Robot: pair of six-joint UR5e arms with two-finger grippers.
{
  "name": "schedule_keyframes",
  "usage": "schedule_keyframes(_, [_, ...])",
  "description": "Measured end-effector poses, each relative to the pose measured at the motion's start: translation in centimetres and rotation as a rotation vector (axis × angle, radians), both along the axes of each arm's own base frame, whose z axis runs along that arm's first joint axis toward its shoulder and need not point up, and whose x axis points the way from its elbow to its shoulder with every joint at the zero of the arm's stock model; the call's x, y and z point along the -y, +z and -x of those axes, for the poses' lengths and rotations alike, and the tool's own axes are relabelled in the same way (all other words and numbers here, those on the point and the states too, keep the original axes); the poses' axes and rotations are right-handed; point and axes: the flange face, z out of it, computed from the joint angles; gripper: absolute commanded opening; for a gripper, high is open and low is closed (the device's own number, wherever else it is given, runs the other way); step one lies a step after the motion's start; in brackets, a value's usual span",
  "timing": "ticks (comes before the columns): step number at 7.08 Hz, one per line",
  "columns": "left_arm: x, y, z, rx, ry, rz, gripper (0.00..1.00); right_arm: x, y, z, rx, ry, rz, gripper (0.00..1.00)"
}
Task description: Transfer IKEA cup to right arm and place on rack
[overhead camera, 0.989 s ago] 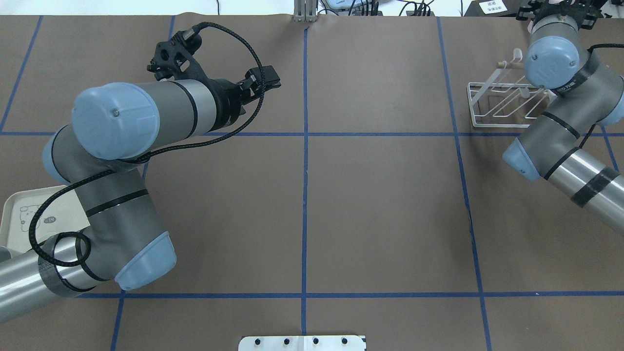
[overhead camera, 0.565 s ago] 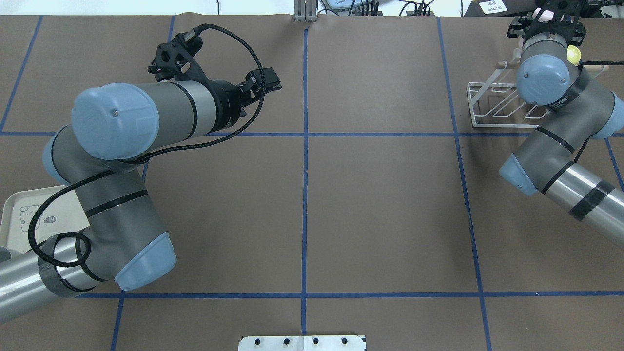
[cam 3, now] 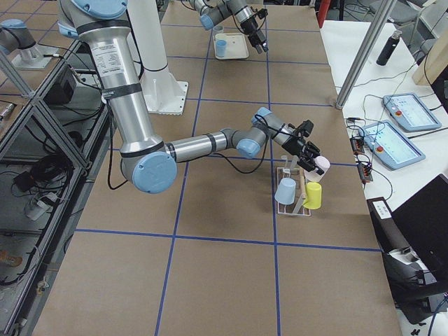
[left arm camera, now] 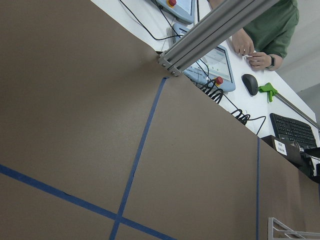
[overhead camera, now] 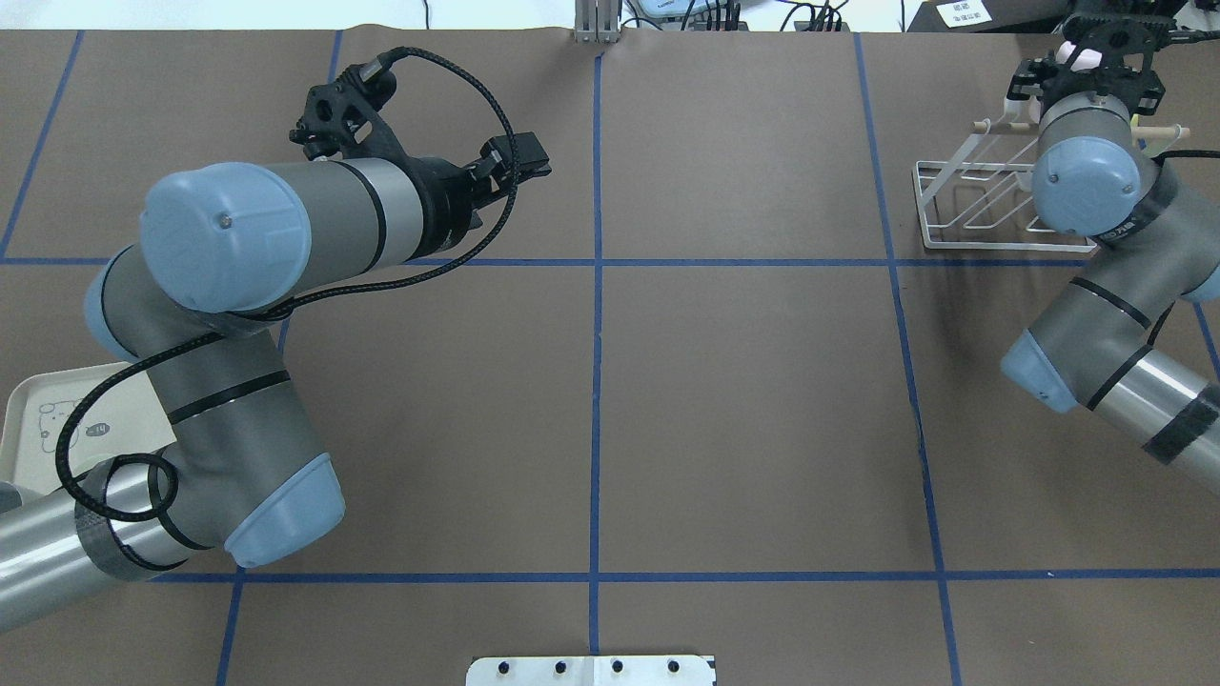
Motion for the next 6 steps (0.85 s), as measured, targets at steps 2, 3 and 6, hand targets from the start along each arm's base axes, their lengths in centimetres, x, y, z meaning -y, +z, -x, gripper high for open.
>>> schedule_keyframes(2, [-0.04,-0.12,-0.05,-0.004,0.000,0.002,1.00,-0.47,0.49,-0.26,-0.004,-0.003,0.006,0.00])
schedule_keyframes(3, [-0.06,-0.20,-0.07,-0.007,-0.001,0.003,1.00,-0.49,0.54,-0.19,-0.004,-0.004,0.007,0.00])
schedule_keyframes(6, [-0.09,-0.29,-0.18,-0.010,0.000,0.005,1.00,-0.30,0.30,0.24,-0.002,-0.008,0.005,0.00])
